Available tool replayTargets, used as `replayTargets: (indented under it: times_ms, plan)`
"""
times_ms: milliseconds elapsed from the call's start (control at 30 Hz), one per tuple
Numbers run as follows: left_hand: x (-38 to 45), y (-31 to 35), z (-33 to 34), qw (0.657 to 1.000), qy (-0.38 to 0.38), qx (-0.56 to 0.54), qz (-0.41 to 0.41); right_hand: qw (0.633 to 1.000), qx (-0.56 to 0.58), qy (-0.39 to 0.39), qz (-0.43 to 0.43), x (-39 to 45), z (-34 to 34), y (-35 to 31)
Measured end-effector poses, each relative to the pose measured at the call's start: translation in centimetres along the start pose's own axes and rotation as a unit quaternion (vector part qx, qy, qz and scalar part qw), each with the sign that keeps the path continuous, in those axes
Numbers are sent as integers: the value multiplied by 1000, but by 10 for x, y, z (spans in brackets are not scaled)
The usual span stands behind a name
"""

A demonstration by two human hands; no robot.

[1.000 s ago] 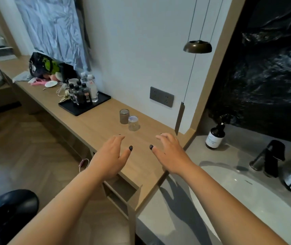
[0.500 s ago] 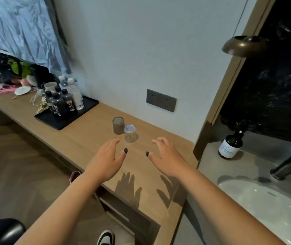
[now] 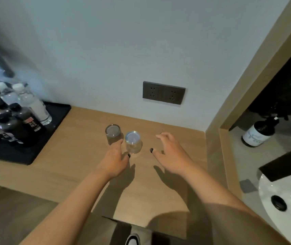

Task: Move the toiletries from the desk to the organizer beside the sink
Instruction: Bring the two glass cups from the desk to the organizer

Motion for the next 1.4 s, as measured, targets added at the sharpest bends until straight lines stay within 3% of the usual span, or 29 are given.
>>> replayTargets:
  times_ms: [233,467,700,867,1133,1267,1400]
  plan:
    - [69,-16,26,997,-53,30,45,995,44,17,88,5,24,4]
    - [102,-19,53,991,-109,72,23,990,51,20,128,9,27,21]
    - [105,-32,58,997,-81,-18,-5,986,68,4,153,14,34,28]
    - [89,-32,29,989,0,-138,-53,993,45,-25,108,27,27,19]
    - [44,20,-43,955,42,-290,-53,996,76,-31,-45,48,1,-32]
    - [29,45,-67,943,69,-325,-15,989,92,1,-113,56,-6,-61]
    - [21,59,-79,931,84,-356,-3,984,138,49,-105,53,-13,-76]
Point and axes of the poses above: each hand's wrist, its own x-axis towards the middle knuckle, its own z-axis out of the palm, y = z × x, the point moved 5 cm from there along x, towards the middle knuckle, and after that the axes turned 9 degrees about y, right-handed, at the moved point
